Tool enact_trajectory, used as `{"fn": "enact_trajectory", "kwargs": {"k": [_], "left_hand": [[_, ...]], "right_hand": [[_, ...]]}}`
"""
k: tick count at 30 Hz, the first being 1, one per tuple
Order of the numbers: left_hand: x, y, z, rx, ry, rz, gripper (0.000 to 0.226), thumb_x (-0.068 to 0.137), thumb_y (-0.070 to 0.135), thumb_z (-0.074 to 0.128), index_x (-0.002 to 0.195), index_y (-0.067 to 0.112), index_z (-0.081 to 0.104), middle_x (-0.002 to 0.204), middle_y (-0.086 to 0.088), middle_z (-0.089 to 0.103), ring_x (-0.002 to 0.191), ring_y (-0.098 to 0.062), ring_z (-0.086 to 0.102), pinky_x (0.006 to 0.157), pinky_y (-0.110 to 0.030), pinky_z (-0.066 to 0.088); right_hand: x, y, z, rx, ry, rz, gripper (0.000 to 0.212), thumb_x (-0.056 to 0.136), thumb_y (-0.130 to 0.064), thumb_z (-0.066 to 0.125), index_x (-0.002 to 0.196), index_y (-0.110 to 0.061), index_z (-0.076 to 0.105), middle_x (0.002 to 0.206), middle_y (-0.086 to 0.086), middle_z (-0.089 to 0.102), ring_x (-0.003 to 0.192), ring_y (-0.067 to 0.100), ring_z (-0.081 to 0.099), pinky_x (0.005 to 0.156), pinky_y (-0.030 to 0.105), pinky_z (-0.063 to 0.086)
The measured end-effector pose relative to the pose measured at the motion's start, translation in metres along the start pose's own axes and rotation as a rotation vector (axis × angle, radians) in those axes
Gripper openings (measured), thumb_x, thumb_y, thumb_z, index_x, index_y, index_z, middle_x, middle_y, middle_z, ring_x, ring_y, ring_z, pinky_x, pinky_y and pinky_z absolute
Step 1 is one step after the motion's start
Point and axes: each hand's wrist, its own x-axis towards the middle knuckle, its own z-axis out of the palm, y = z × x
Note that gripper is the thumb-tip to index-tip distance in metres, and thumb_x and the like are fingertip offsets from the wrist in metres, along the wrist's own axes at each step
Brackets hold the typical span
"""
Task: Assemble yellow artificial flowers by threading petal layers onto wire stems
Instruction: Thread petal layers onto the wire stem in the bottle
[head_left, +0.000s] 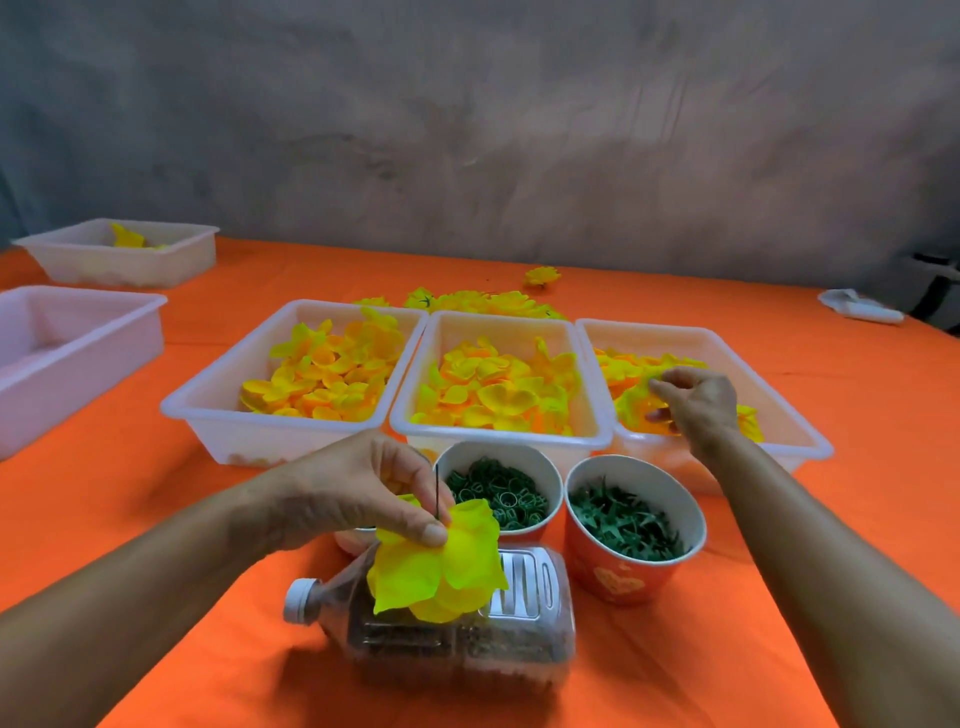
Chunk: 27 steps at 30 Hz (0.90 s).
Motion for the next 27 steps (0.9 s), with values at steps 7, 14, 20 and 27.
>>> {"fn": "enact_trajectory", "kwargs": {"k": [7, 14, 20, 27], "left_hand": [[0.001, 0.002, -0.002, 0.028, -0.025, 0.002, 0.017, 0.056, 0.012, 0.083, 0.07, 0.007, 0.075, 0.091, -0.006, 0.071, 0.086, -0.012, 0.066, 0.069, -0.02, 0.051], [-0.006, 0.001, -0.005, 0.048, -0.023, 0.053, 0.015, 0.06, 0.021, 0.083, 0.073, 0.017, 0.077, 0.095, -0.004, 0.071, 0.097, -0.014, 0.066, 0.08, -0.022, 0.051], [-0.012, 0.005, -0.007, 0.025, 0.005, 0.061, 0.02, 0.065, 0.018, 0.077, 0.085, 0.012, 0.078, 0.102, -0.008, 0.071, 0.104, -0.018, 0.064, 0.08, -0.018, 0.05], [-0.019, 0.02, -0.018, -0.023, 0.176, 0.075, 0.023, 0.074, 0.011, 0.075, 0.096, 0.007, 0.073, 0.099, -0.019, 0.071, 0.088, -0.018, 0.061, 0.076, -0.025, 0.047]], "right_hand": [[-0.015, -0.025, -0.012, 0.448, 0.149, 0.036, 0.014, 0.087, -0.008, 0.065, 0.078, -0.017, 0.059, 0.046, -0.015, 0.059, 0.054, 0.004, 0.044, 0.051, 0.016, 0.033], [-0.036, -0.059, -0.01, 0.477, 0.147, -0.039, 0.015, 0.093, -0.017, 0.058, 0.079, -0.018, 0.052, 0.076, 0.001, 0.056, 0.061, 0.008, 0.051, 0.054, 0.018, 0.043], [-0.08, -0.087, 0.01, 0.52, -0.097, 0.015, 0.011, 0.094, -0.009, 0.055, 0.102, -0.002, 0.056, 0.092, 0.017, 0.063, 0.067, 0.023, 0.065, 0.055, 0.032, 0.058], [-0.13, -0.116, 0.035, 0.512, -0.294, -0.013, 0.018, 0.084, 0.008, 0.06, 0.083, -0.009, 0.056, 0.082, 0.013, 0.065, 0.064, 0.019, 0.064, 0.052, 0.028, 0.056]]}}
